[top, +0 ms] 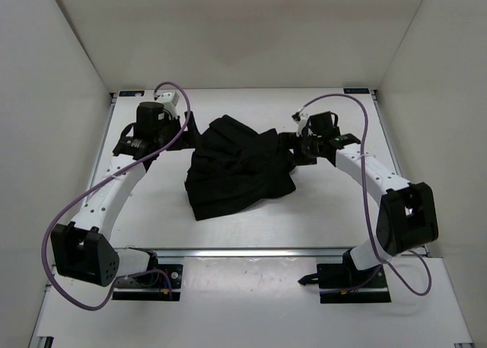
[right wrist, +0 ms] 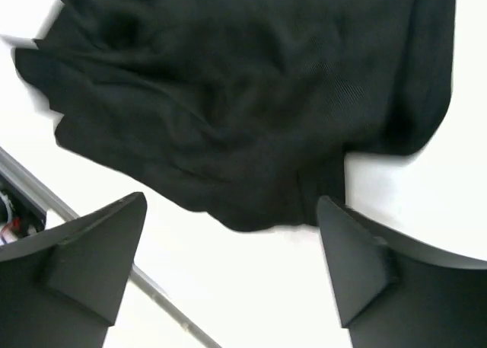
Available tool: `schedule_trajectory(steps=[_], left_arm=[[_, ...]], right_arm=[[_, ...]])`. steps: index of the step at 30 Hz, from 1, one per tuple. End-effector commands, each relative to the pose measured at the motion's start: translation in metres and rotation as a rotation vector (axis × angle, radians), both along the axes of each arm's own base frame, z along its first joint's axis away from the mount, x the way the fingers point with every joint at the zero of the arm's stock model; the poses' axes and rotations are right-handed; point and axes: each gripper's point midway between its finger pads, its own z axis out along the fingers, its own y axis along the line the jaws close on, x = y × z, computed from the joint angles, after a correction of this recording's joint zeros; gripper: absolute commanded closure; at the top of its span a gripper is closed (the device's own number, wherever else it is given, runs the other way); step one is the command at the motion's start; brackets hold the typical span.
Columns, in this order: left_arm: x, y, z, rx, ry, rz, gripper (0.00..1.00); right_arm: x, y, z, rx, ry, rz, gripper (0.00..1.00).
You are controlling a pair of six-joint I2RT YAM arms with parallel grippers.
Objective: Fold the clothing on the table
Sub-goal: Move the skirt to the center of the board, then flatten the skirt out
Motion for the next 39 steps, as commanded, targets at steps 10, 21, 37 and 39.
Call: schedule_trajectory(steps=[10,21,37,39], left_arm=[[-0.034,-0.057,0.005,-0.022,-0.031,-0.298,0.01],[-0.076,-0.086,-0.031,-0.042,0.073,-0.456,0.01],[-0.06,-0.084,-0.027,-0.022,0.078,-0.455,0.01],[-0.059,-0.085,-0.024,-0.029,0.069,-0.453,0.01]], right_arm=[[0.047,-0.099,0.006,-0.023,-0.07,-0.289,0.04],[0.082,-0.085,-0.056,-0.036,0.085,-0.238,0.3],[0.086,-0.052,-0.097,-0.057,0.197,-0.158,0.87],[0.088,-0.056,-0.098,-0.071,0.194,-0.158,1.0]])
